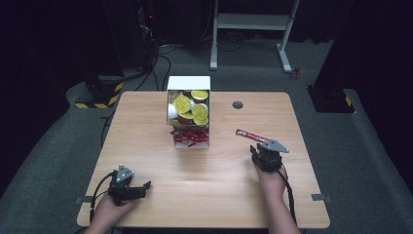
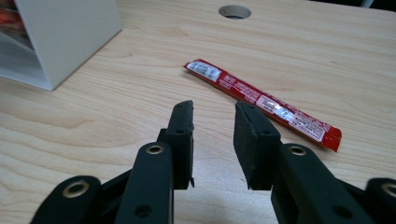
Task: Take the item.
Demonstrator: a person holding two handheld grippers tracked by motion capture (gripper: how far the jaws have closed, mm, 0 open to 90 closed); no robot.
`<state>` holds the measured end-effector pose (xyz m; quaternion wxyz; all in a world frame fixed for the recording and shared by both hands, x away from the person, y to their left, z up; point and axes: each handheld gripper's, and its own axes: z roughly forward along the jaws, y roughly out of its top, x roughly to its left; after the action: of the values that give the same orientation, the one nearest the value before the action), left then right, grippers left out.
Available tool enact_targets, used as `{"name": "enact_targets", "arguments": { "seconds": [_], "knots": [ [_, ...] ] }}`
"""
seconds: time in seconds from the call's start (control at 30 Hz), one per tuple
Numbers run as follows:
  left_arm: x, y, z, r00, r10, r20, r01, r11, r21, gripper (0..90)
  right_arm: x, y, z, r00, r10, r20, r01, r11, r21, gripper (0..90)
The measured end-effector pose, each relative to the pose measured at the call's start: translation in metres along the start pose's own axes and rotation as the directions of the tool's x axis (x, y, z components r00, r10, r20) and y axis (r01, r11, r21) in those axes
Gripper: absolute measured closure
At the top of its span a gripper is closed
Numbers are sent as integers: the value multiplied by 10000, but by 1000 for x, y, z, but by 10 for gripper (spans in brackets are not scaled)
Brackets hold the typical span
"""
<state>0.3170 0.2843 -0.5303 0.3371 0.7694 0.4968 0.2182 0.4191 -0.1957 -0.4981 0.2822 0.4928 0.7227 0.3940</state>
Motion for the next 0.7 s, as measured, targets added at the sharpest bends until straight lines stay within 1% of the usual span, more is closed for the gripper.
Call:
{"name": "enact_targets", "arguments": {
  "seconds": [0.13,0.2,0.27,0.33,0.37,0.4,0.43,0.5,0.53,0.57,0.6,0.63,0.67,0.7],
  "knots": [
    [1,1,1,10000,63,30,-63,10000,6,131,6,1,-7,10000,-47,-87,46,9999,-102,653],
    [2,1,1,9999,96,55,-97,10000,21,130,9,1,-10,9999,16,-134,-17,10000,-74,635],
    [2,2,2,9999,86,78,-86,10000,13,129,13,2,-15,9994,44,-341,-48,9999,-109,618],
    [2,2,2,9999,113,79,-113,9999,-4,128,15,2,-17,9992,59,-407,-62,10000,-77,610],
    [3,3,3,9999,132,99,-132,9999,31,128,20,3,-20,9984,-62,-558,63,10000,8,588],
    [3,3,3,9999,132,99,-132,9999,31,128,20,3,-20,9984,-62,-558,63,10000,8,588],
    [2,3,3,9999,112,106,-113,9999,28,128,25,3,-22,9961,107,-871,-95,9998,146,572],
    [2,3,3,9999,109,110,-109,9999,28,128,30,5,-25,9949,-20,-1006,36,9999,160,551],
    [3,3,3,9999,113,115,-113,9999,29,128,30,5,-25,9949,-20,-1006,36,9999,160,551],
    [3,3,3,9999,117,119,-117,9999,44,127,33,5,-26,9936,39,-1129,-15,9998,214,543],
    [2,3,3,9999,99,124,-99,9999,39,123,41,2,-26,9907,-123,-1357,183,9989,432,503],
    [2,3,3,9999,102,126,-103,9999,37,123,45,1,-27,9893,-153,-1451,229,9984,508,480],
    [2,3,3,9999,102,126,-103,9999,37,123,45,1,-27,9893,-153,-1451,229,9984,508,480],
    [2,3,3,9999,103,126,-104,9999,37,122,54,-4,-28,9855,-319,-1667,428,9972,620,438]
  ]
}}
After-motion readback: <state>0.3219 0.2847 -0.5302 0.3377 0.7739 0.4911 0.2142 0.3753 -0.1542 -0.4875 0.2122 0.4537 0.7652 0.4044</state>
